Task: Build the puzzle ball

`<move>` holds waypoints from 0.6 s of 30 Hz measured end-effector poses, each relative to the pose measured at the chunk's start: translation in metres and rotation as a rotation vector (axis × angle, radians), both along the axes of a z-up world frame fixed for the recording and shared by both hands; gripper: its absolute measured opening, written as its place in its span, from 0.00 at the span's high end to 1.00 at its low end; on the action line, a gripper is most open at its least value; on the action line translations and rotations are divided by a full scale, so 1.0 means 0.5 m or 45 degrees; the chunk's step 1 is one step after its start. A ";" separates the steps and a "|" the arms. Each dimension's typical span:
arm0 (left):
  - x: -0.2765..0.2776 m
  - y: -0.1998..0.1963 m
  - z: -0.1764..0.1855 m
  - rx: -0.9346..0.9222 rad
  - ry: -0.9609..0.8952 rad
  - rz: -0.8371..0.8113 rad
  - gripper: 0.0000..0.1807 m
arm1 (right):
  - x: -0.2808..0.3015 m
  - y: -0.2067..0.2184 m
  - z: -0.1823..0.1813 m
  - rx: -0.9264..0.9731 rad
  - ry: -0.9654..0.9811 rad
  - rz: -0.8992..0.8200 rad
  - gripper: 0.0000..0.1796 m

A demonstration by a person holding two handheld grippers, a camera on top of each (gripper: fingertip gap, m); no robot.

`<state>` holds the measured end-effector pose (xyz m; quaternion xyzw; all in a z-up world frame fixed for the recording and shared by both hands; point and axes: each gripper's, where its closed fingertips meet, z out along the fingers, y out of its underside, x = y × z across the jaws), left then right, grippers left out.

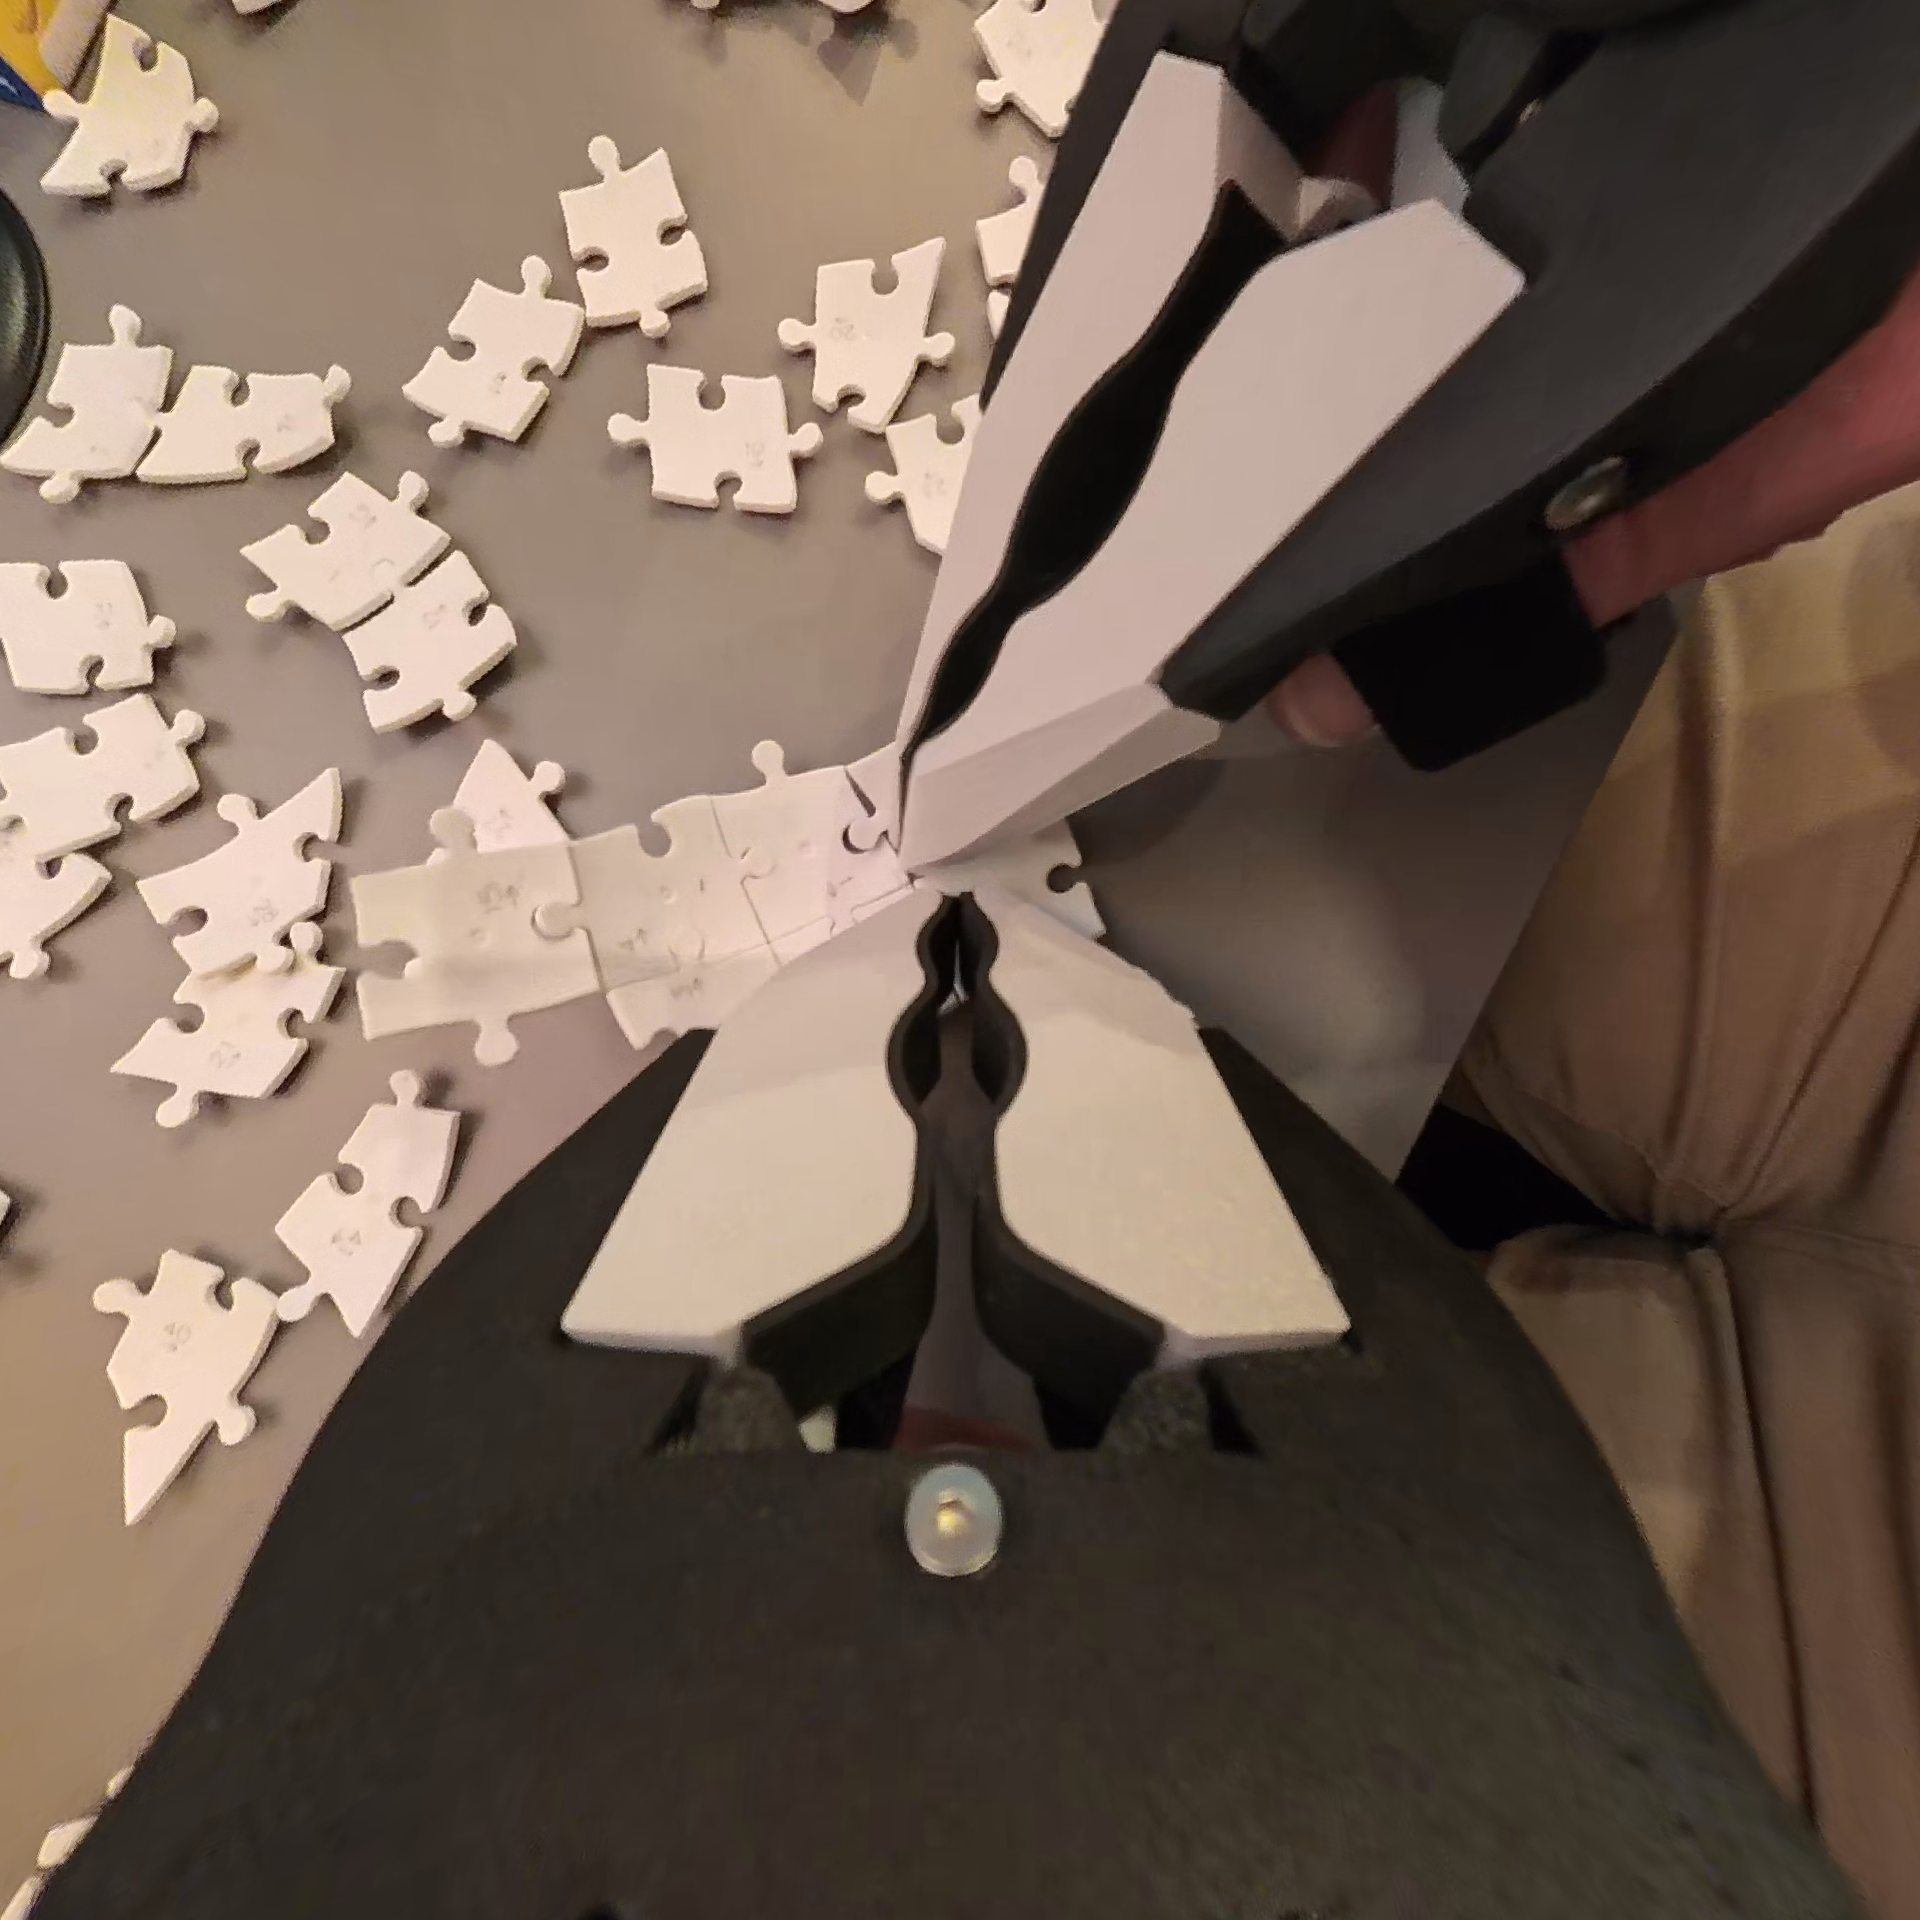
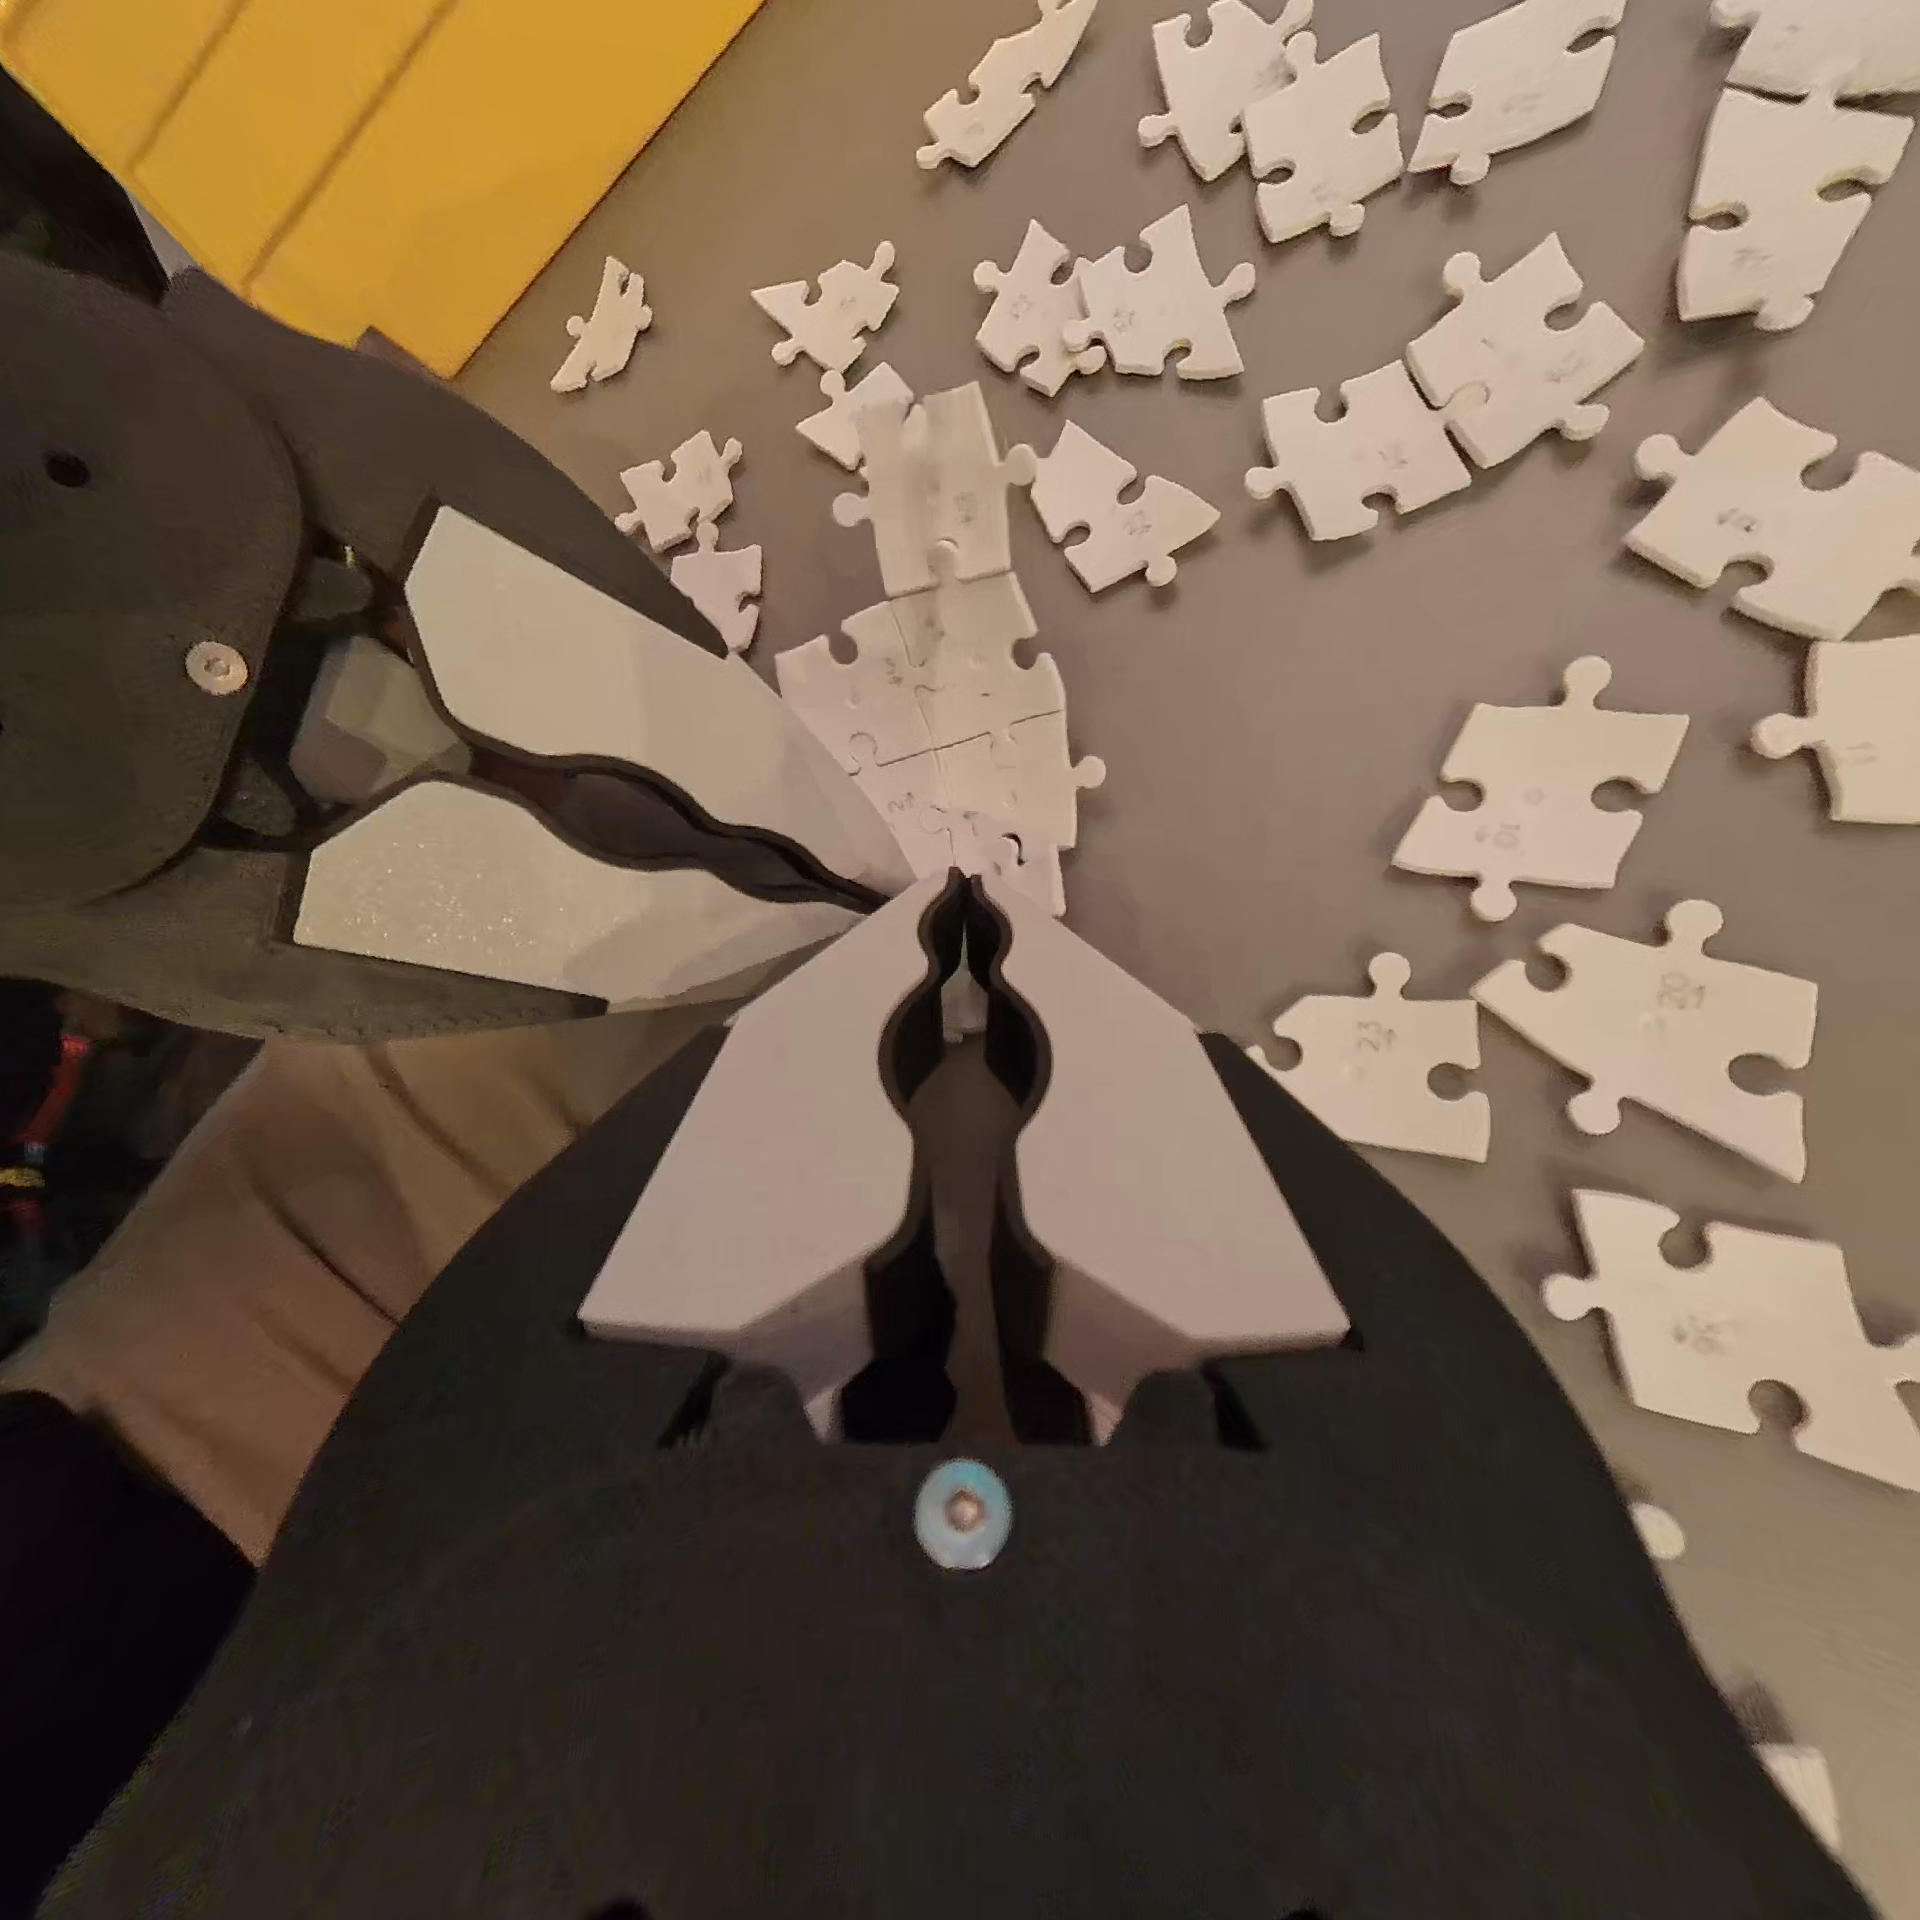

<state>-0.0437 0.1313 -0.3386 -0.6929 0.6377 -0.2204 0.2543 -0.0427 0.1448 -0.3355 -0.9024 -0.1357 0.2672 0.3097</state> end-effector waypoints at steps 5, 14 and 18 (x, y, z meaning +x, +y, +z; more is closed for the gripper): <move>0.001 0.000 0.000 -0.001 -0.001 0.001 1.00 | 0.000 0.000 -0.001 -0.030 0.047 -0.033 1.00; 0.001 0.001 0.000 0.003 0.007 0.005 1.00 | 0.005 0.000 0.000 -0.092 0.116 -0.045 1.00; 0.001 0.002 0.000 0.010 0.011 0.006 1.00 | 0.000 0.001 -0.002 -0.101 0.078 0.024 1.00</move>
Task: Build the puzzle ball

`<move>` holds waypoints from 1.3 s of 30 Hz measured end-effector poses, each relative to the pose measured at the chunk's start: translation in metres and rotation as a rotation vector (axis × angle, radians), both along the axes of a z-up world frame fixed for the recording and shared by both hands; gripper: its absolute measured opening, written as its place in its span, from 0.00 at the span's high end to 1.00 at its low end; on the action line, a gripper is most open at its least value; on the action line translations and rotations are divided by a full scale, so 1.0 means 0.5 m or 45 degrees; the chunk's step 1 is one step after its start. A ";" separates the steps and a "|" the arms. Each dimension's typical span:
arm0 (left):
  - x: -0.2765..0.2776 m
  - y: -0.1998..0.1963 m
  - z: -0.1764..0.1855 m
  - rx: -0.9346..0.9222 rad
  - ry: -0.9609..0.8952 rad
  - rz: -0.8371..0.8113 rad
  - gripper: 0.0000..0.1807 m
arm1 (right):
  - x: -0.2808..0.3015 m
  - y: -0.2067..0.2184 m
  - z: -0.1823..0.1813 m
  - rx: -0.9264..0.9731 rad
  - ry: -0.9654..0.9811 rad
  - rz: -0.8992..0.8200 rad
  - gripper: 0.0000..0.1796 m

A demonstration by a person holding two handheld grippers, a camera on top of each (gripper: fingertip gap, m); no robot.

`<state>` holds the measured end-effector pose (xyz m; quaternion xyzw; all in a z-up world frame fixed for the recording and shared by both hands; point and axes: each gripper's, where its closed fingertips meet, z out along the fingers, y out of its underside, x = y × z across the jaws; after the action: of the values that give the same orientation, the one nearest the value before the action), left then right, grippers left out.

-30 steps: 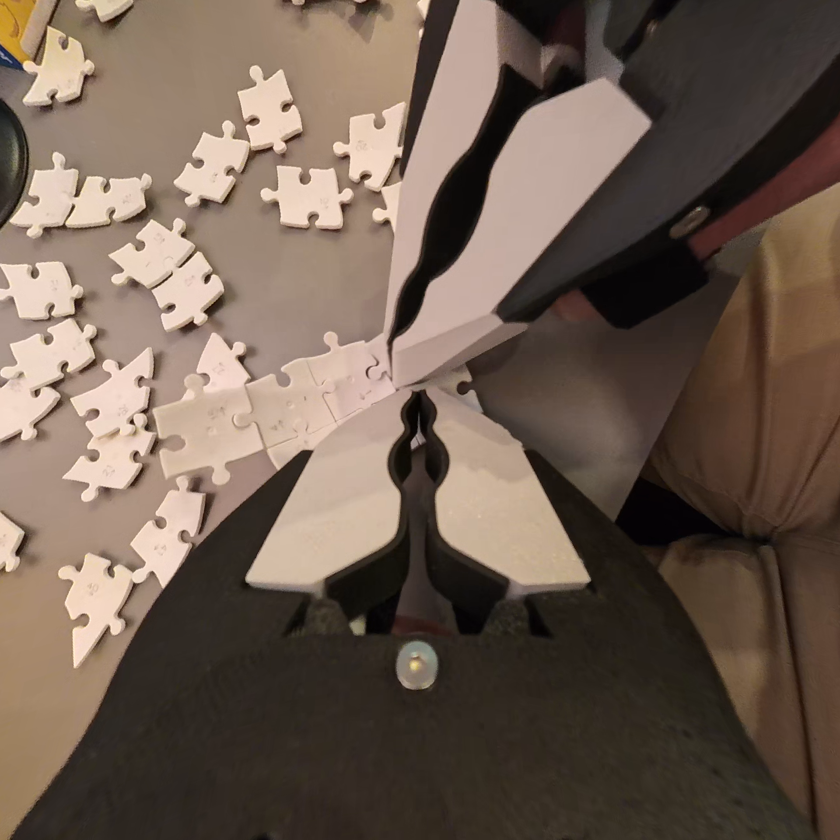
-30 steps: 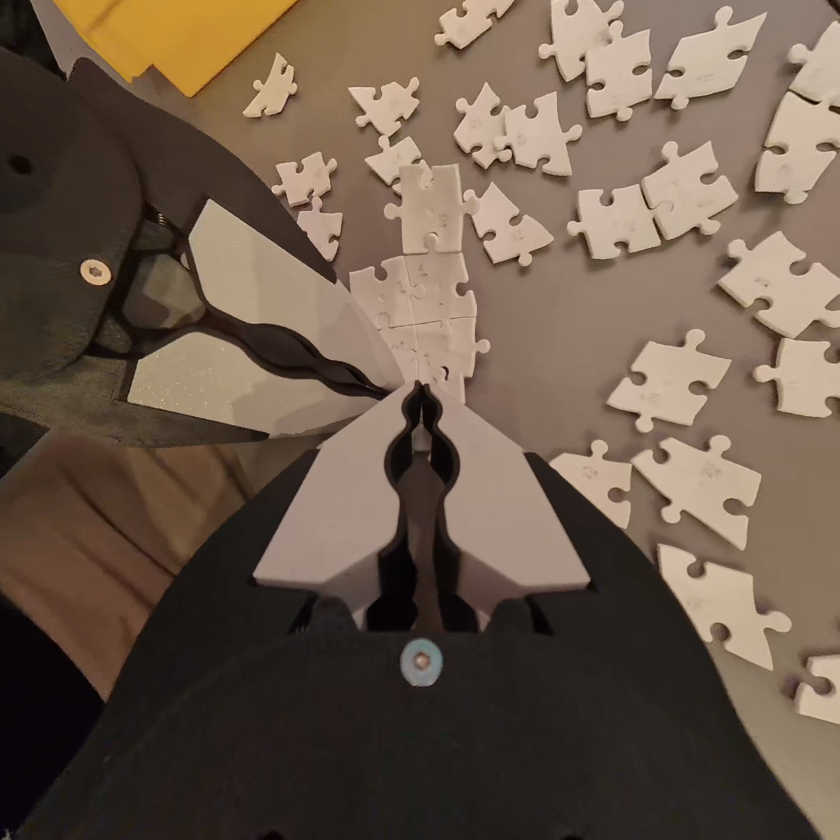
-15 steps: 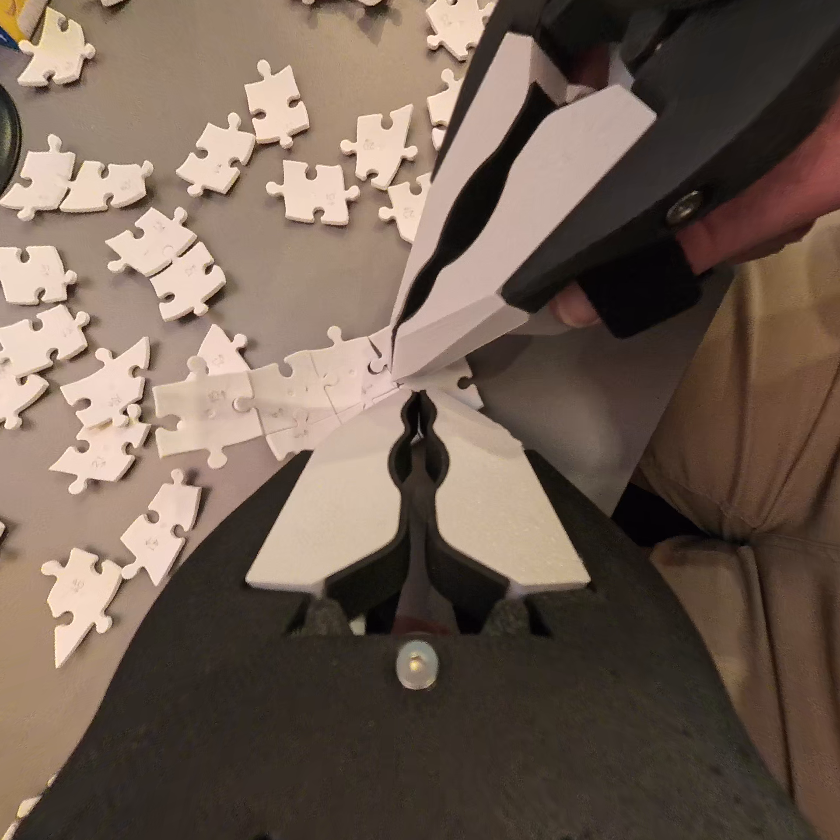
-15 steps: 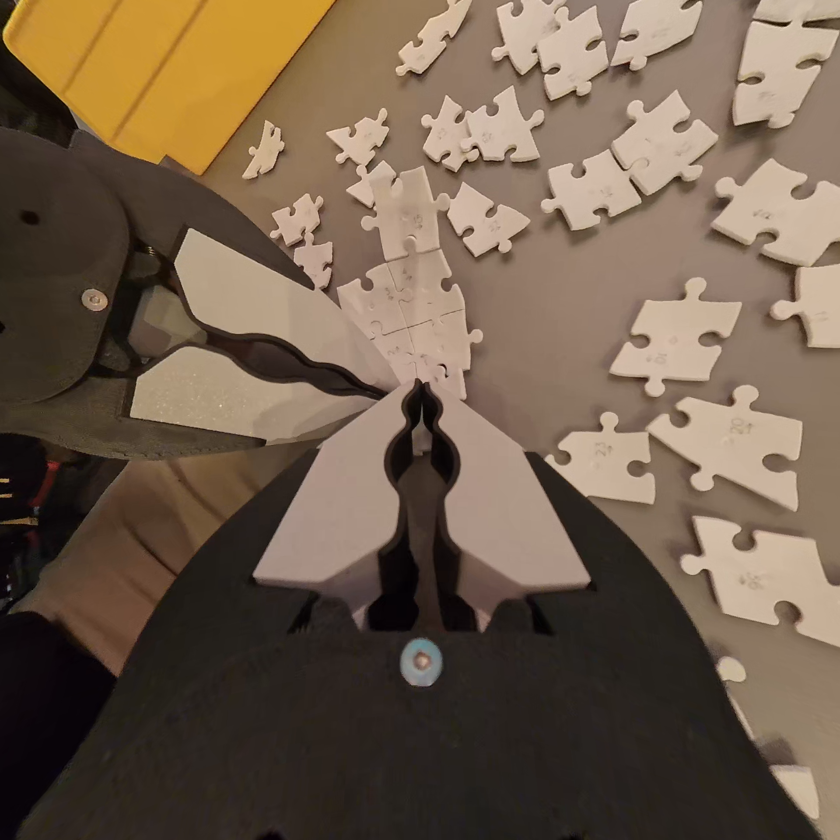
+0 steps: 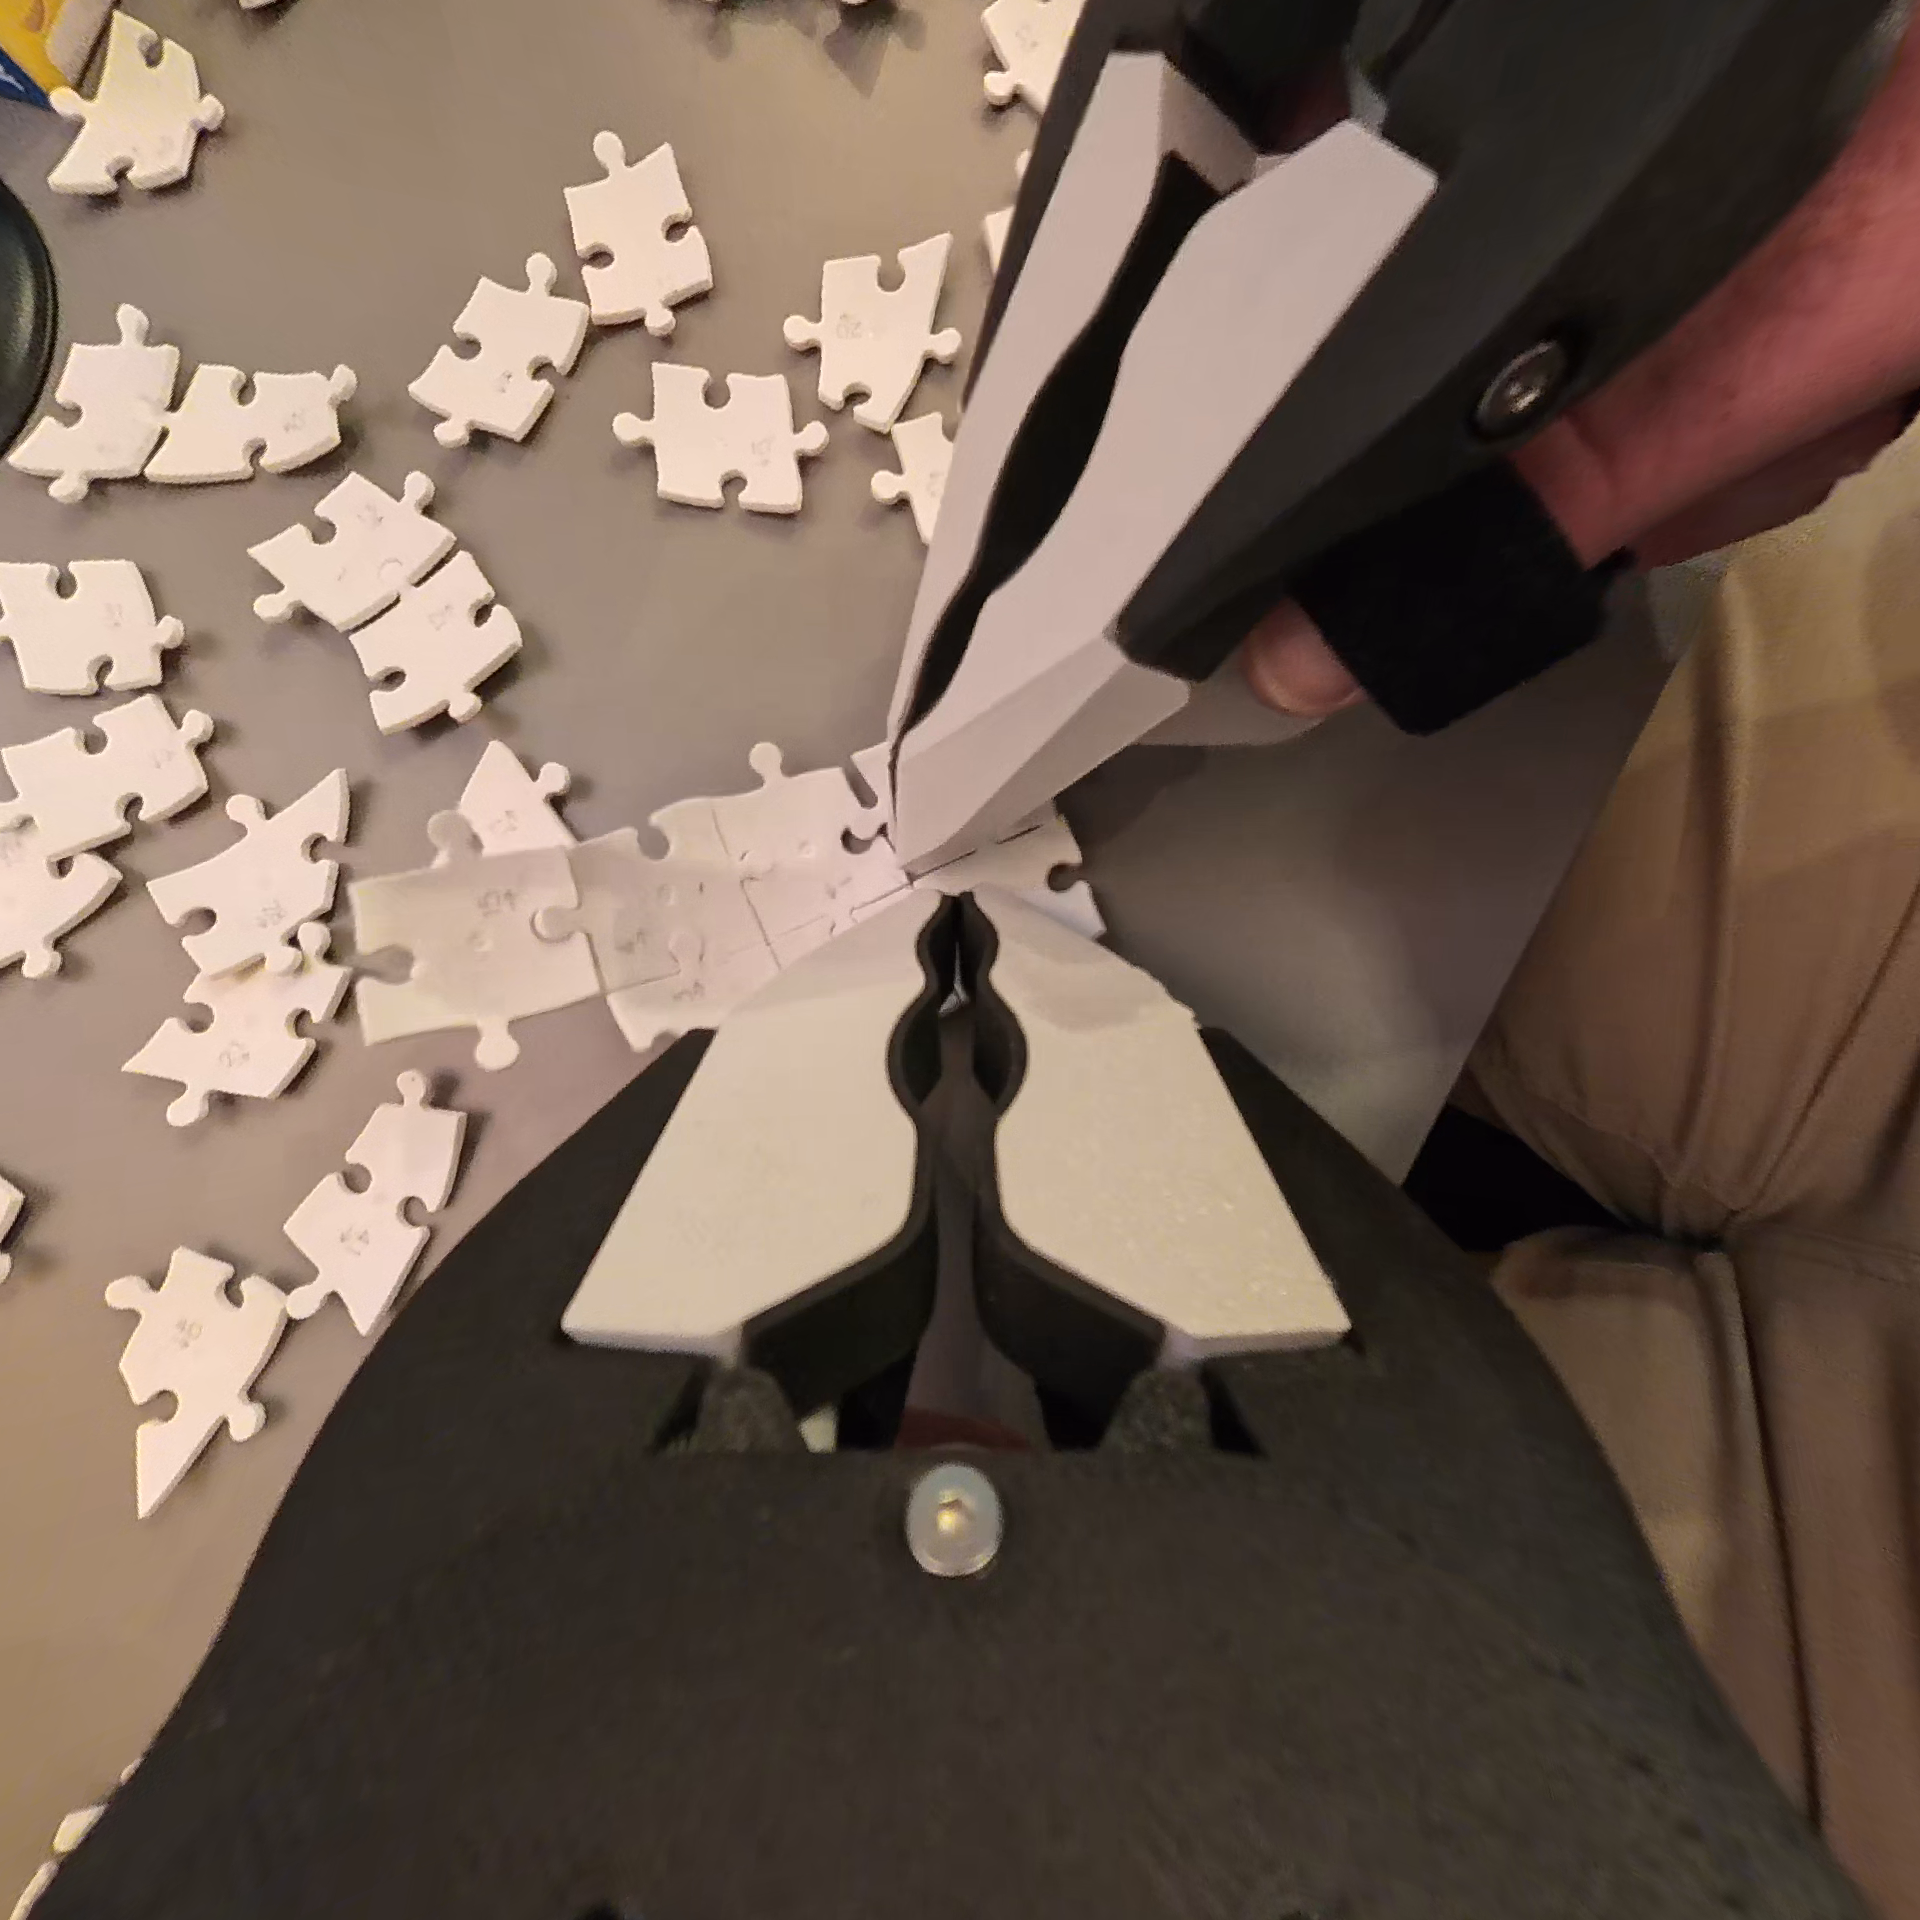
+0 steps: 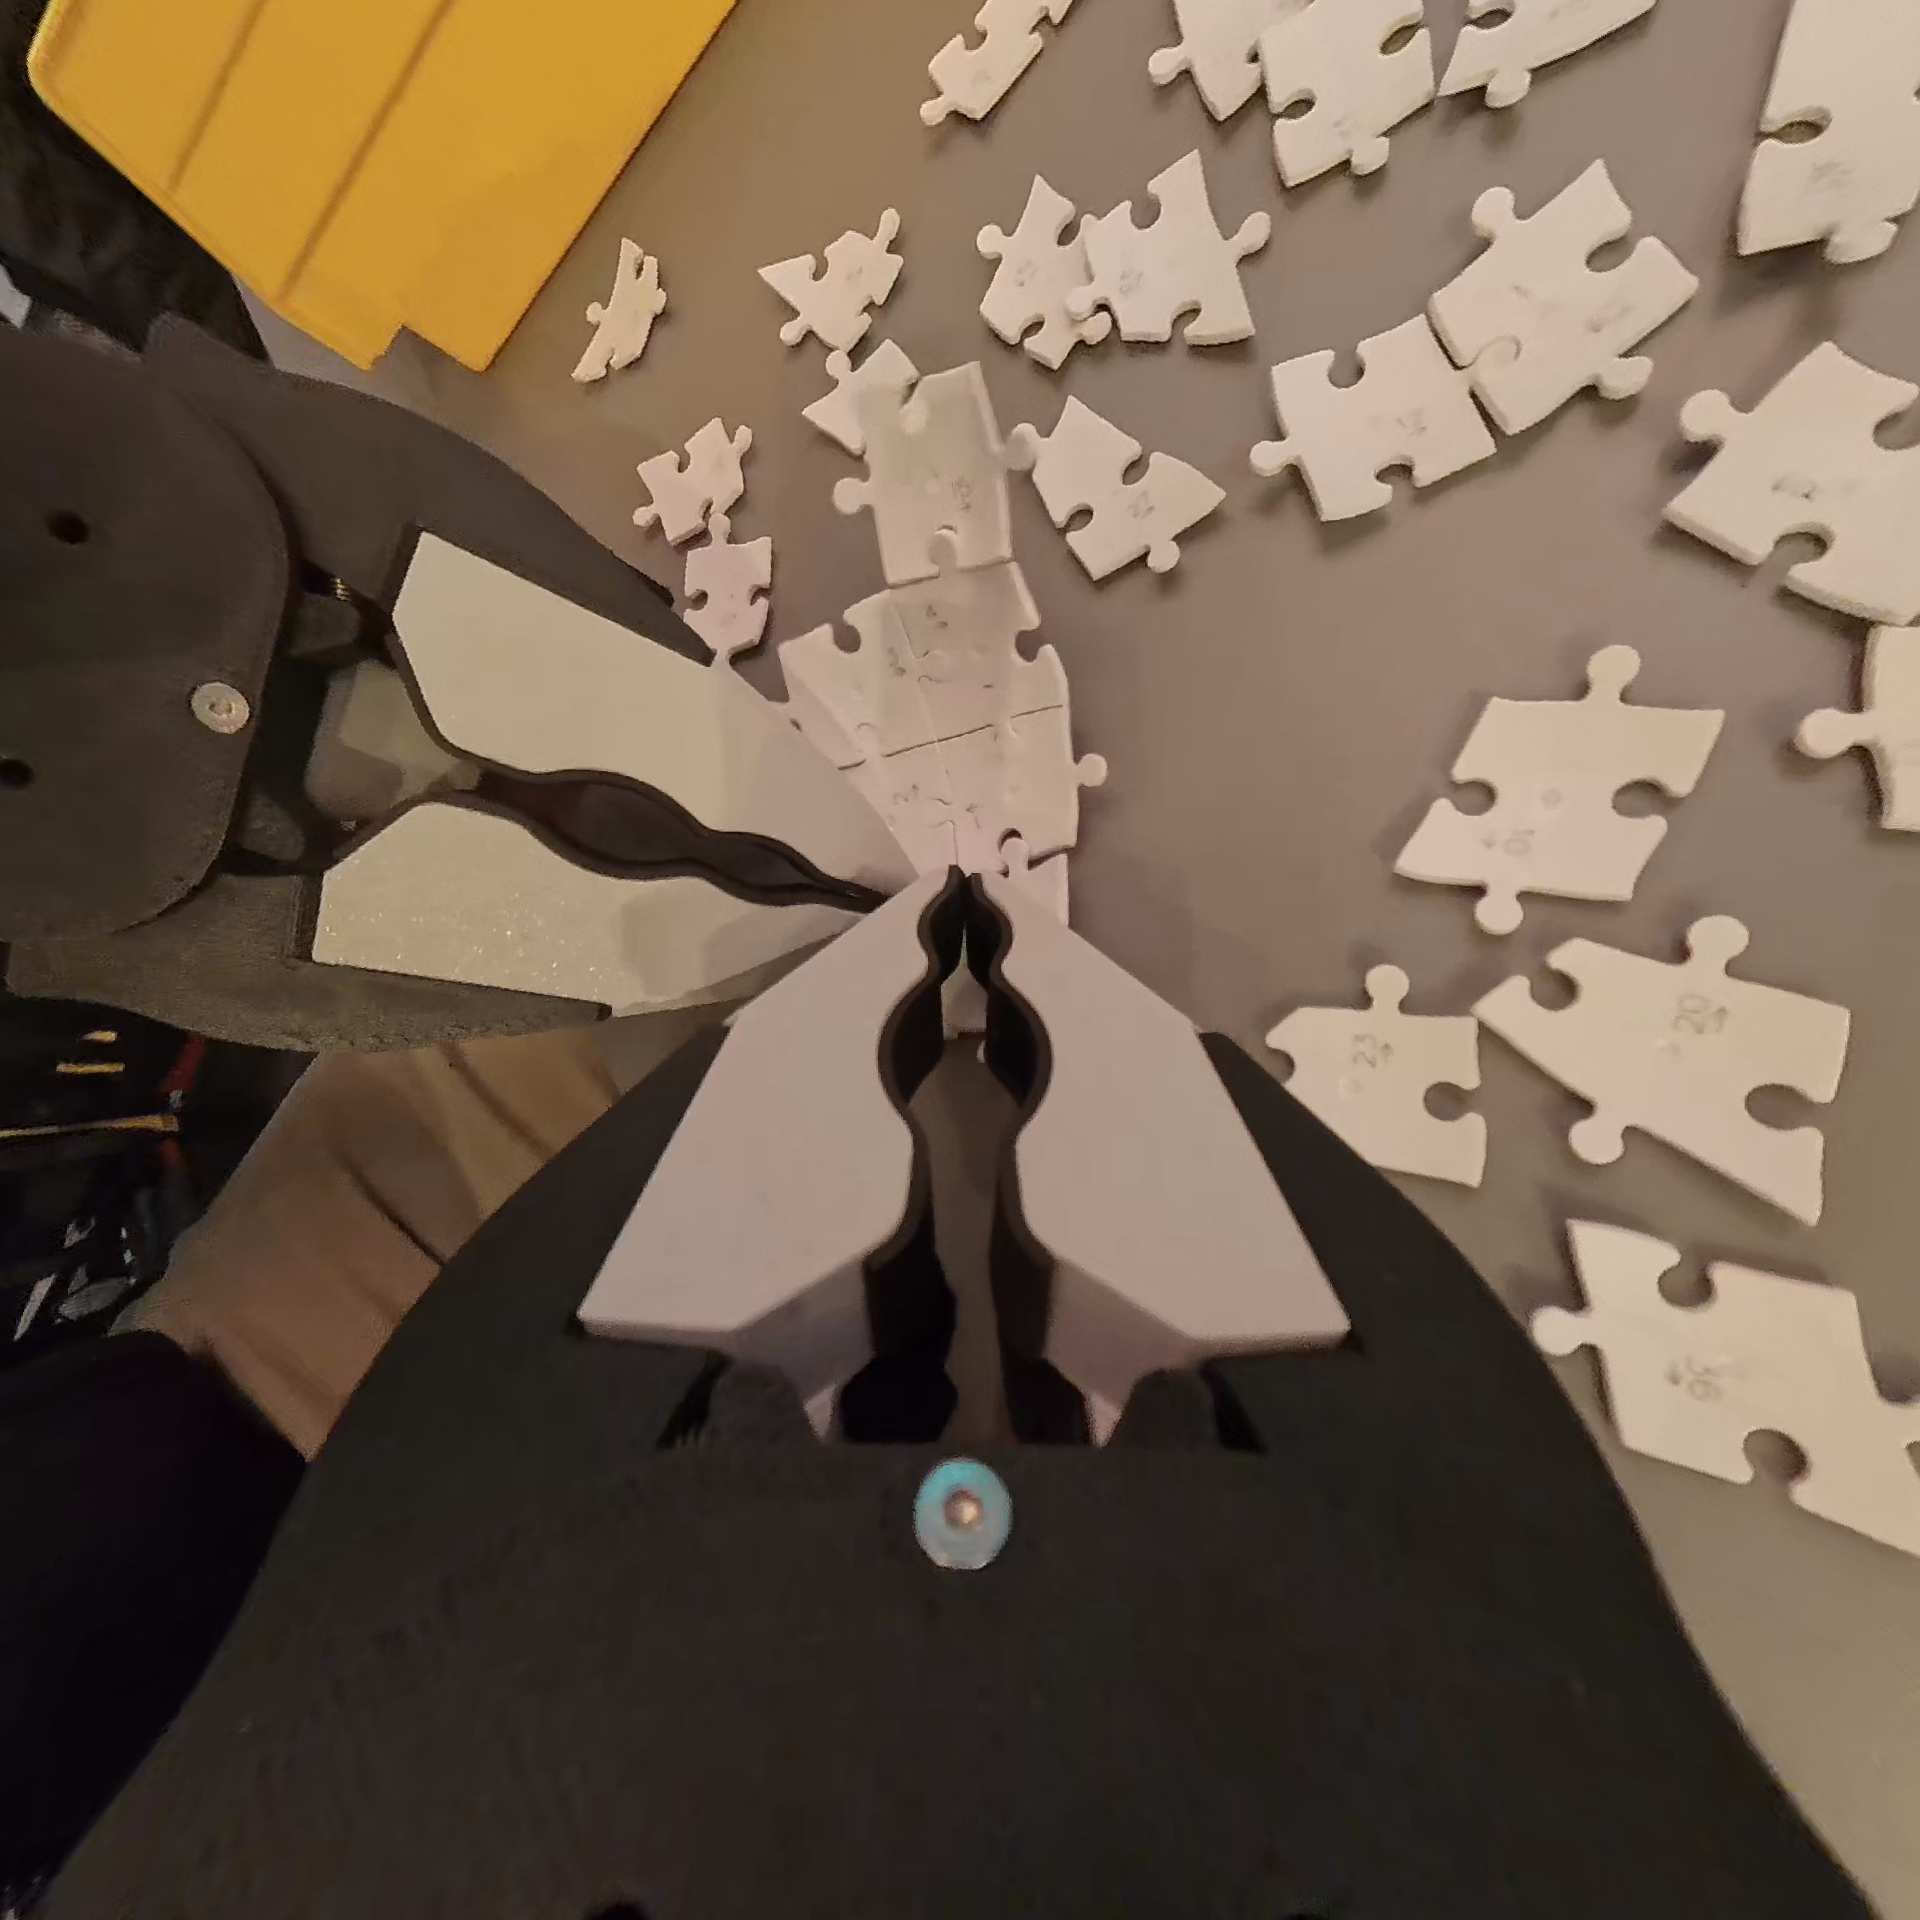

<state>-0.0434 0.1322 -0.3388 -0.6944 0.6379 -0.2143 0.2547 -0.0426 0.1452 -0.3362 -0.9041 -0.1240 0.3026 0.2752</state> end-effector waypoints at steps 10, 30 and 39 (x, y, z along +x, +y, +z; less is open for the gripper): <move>-0.007 0.020 0.000 0.035 0.018 0.041 1.00 | -0.011 -0.004 -0.001 -0.071 0.059 0.142 1.00; -0.007 0.024 -0.002 0.036 0.058 0.029 1.00 | 0.016 -0.003 0.000 0.100 -0.237 0.236 1.00; -0.006 0.029 -0.001 0.068 0.101 0.002 1.00 | 0.011 0.002 -0.003 0.122 -0.370 0.296 1.00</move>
<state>-0.0462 0.1469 -0.3393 -0.6958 0.6526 -0.1693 0.2476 -0.0372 0.1465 -0.3376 -0.9037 -0.2802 0.1924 0.2603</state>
